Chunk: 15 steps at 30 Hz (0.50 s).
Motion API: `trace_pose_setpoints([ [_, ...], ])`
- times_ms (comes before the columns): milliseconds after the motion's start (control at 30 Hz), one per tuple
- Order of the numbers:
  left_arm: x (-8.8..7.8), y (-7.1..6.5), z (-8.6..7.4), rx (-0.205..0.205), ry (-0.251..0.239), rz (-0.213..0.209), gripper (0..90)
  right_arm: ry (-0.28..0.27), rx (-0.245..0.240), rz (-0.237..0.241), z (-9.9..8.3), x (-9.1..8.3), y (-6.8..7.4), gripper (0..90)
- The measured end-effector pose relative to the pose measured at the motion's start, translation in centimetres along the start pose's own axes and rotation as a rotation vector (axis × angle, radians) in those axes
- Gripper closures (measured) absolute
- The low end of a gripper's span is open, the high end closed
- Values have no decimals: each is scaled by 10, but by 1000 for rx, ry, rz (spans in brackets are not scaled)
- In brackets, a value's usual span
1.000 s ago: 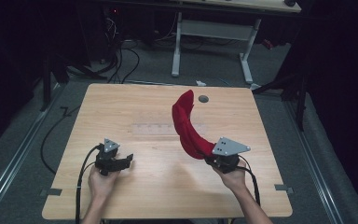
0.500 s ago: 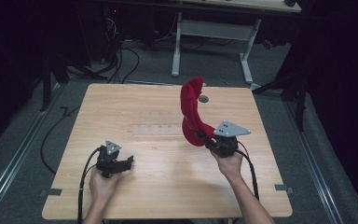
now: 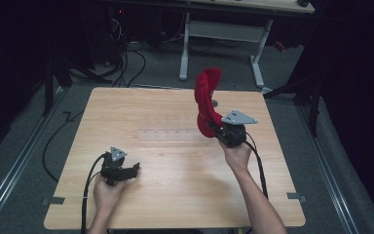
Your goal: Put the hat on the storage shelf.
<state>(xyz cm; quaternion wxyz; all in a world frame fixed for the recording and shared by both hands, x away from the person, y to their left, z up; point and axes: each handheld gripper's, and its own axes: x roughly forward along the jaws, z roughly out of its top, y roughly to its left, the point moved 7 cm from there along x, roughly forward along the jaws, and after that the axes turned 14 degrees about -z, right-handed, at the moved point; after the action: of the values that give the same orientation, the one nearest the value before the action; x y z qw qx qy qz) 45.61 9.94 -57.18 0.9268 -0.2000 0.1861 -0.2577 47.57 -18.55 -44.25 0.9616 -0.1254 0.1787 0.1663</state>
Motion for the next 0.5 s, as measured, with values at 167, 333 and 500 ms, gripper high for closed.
trace_pose_setpoints([
  [167, 0, 0, 0, 0, 0, 0, 235, 17, 40, -31, -4, 8, -10, 833],
  [333, 0, 0, 0, 0, 0, 0, 235, 33, 54, -55, -8, 16, -17, 832],
  [500, 0, 0, 0, 0, 0, 0, 235, 51, 71, -72, -12, 22, -22, 832],
])
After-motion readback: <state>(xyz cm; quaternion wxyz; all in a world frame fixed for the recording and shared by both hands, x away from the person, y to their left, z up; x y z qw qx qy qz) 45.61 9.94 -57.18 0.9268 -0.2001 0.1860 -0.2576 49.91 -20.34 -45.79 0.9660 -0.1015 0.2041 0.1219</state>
